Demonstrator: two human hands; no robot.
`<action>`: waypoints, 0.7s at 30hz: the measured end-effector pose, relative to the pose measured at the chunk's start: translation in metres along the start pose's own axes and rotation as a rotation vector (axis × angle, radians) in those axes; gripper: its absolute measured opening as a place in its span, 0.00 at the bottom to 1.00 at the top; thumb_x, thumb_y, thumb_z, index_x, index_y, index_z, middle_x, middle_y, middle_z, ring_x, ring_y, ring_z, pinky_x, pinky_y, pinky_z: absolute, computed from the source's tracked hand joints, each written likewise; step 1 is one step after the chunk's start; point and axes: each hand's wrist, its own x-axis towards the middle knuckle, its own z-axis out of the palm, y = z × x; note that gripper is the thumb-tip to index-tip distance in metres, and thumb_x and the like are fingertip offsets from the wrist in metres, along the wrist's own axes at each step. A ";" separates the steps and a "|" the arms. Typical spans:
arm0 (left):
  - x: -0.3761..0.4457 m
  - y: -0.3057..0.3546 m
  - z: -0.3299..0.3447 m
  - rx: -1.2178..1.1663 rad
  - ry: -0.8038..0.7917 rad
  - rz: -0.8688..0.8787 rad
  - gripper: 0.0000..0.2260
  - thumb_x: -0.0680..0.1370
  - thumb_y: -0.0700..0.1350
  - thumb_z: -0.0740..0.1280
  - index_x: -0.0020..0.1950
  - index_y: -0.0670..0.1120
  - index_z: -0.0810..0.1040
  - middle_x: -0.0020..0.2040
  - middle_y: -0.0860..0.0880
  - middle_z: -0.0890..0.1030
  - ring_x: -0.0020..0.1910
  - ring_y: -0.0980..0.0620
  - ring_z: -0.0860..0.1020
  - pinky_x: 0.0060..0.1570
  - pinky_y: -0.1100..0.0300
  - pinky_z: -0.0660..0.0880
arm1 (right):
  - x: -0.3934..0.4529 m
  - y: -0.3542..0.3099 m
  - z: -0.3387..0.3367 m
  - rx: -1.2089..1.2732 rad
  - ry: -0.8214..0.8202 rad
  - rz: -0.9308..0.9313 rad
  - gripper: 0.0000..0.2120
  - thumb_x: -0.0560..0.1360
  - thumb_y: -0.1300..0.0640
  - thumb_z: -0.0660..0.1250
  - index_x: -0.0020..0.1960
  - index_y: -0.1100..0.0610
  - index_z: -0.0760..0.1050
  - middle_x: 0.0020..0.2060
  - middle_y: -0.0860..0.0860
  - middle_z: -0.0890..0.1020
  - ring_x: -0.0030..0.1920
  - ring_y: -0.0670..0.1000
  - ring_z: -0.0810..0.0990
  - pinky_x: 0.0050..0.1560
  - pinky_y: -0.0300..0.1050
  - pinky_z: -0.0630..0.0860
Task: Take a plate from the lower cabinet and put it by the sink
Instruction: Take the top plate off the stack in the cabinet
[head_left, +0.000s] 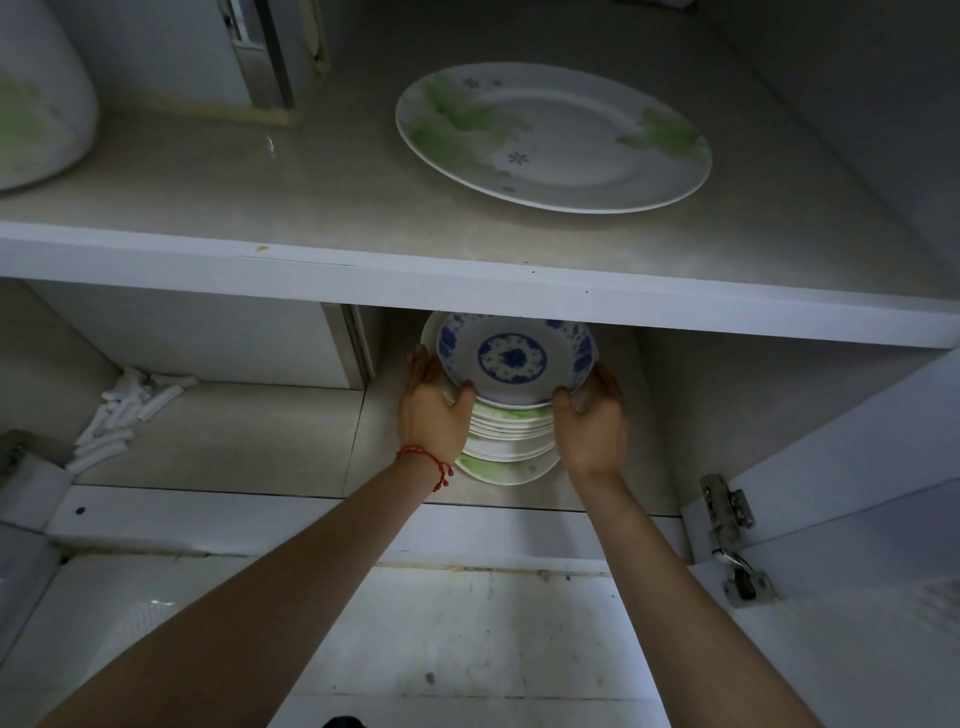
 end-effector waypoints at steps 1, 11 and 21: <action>-0.003 0.001 -0.001 -0.046 0.011 -0.009 0.20 0.75 0.42 0.65 0.66 0.40 0.69 0.72 0.41 0.65 0.73 0.46 0.58 0.66 0.59 0.61 | -0.002 0.000 -0.002 0.016 0.003 -0.003 0.21 0.67 0.56 0.59 0.58 0.61 0.74 0.55 0.59 0.79 0.56 0.59 0.76 0.53 0.49 0.76; -0.026 0.011 -0.010 -0.249 0.083 -0.132 0.15 0.74 0.40 0.66 0.61 0.42 0.74 0.56 0.40 0.80 0.54 0.45 0.76 0.52 0.59 0.72 | -0.025 -0.001 -0.011 0.184 0.013 0.039 0.19 0.71 0.61 0.65 0.62 0.57 0.73 0.61 0.55 0.78 0.61 0.53 0.75 0.57 0.42 0.72; -0.042 0.018 -0.016 -0.631 0.147 -0.327 0.18 0.71 0.31 0.67 0.60 0.38 0.75 0.53 0.48 0.78 0.50 0.50 0.77 0.53 0.56 0.73 | -0.043 0.001 -0.022 0.294 -0.036 0.106 0.12 0.72 0.63 0.65 0.56 0.59 0.77 0.48 0.56 0.83 0.47 0.53 0.81 0.36 0.24 0.73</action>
